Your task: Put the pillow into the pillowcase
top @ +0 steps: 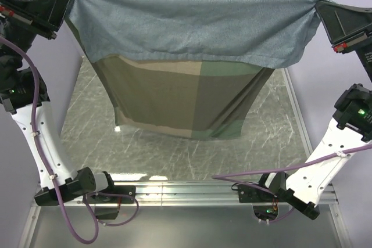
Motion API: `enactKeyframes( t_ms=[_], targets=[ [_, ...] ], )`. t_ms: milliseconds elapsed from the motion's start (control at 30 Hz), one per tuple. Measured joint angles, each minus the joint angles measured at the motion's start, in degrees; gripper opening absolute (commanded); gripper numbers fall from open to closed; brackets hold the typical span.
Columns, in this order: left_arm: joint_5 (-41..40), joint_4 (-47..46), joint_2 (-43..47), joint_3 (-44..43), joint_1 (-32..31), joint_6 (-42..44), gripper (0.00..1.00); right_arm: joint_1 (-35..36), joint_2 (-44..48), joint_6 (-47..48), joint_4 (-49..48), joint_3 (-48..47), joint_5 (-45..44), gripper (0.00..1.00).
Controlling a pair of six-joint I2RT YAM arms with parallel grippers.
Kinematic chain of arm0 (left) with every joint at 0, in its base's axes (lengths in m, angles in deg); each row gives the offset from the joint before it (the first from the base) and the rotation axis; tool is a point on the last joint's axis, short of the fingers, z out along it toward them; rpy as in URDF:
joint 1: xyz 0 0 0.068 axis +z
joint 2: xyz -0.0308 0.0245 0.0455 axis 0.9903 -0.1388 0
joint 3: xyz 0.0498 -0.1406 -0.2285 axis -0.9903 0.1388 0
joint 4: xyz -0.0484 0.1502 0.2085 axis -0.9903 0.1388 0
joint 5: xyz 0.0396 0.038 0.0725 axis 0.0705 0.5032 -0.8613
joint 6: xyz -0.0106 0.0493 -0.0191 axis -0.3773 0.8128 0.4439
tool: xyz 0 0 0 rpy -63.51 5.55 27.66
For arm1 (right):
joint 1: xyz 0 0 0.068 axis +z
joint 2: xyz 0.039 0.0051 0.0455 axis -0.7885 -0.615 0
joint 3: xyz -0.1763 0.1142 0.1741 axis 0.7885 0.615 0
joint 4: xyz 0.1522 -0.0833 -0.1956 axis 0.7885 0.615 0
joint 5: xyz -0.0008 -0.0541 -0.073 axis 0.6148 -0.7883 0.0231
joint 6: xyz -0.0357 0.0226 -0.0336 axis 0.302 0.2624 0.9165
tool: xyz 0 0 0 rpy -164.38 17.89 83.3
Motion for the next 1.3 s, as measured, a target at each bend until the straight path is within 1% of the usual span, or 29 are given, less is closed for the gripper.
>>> enactKeyframes(
  t_ms=[200, 333, 433, 567, 700, 833, 1067, 1133, 1200, 1300],
  targets=[
    [-1.88, -0.98, -0.52, -0.52, -0.07, 0.2, 0.0, 0.0, -1.27, -0.61, -1.11, -1.27, -0.72, 0.0],
    [-2.05, -0.79, -0.13, -0.55, -0.04, 1.16, 0.0, 0.0, -0.13, -0.42, -1.2, -2.08, -0.83, 0.0],
    [-2.4, 0.11, 2.82, 2.64, 0.04, 3.82, 0.0, -0.04, 1.97, 1.05, -0.04, -1.18, -1.05, 0.0],
    [-2.62, 4.79, 8.7, 6.54, 0.26, 9.44, 0.0, -0.26, 8.04, 4.55, 2.32, 2.62, -1.51, 0.0],
    [-4.57, 12.04, 12.94, 5.51, 0.33, 13.92, 0.01, -0.28, 13.88, 7.63, 4.07, 4.04, -1.68, 0.0],
    [-7.61, 16.09, 16.06, 4.66, 0.33, 16.61, 0.0, -0.28, 19.37, 10.58, 4.68, 3.85, -1.68, 0.0],
    [-11.37, 21.44, 17.05, 3.21, 0.33, 19.89, 0.01, -0.33, 21.49, 13.29, 6.34, 3.37, -3.91, 0.0],
    [-11.87, 22.75, 16.33, 2.51, 0.33, 20.17, 0.01, -0.37, 21.7, 14.36, 6.84, 4.9, -5.35, 0.0],
    [-11.91, 23.45, 15.43, 2.21, 0.33, 20.13, 0.01, -0.37, 22.51, 15.26, 7.06, 8.55, -6.49, 0.0],
    [-10.78, 21.18, 13.99, 5.51, 0.31, 18.58, 0.01, -0.37, 23.82, 16.94, 6.36, 17.62, -7.41, 0.0]
  ],
)
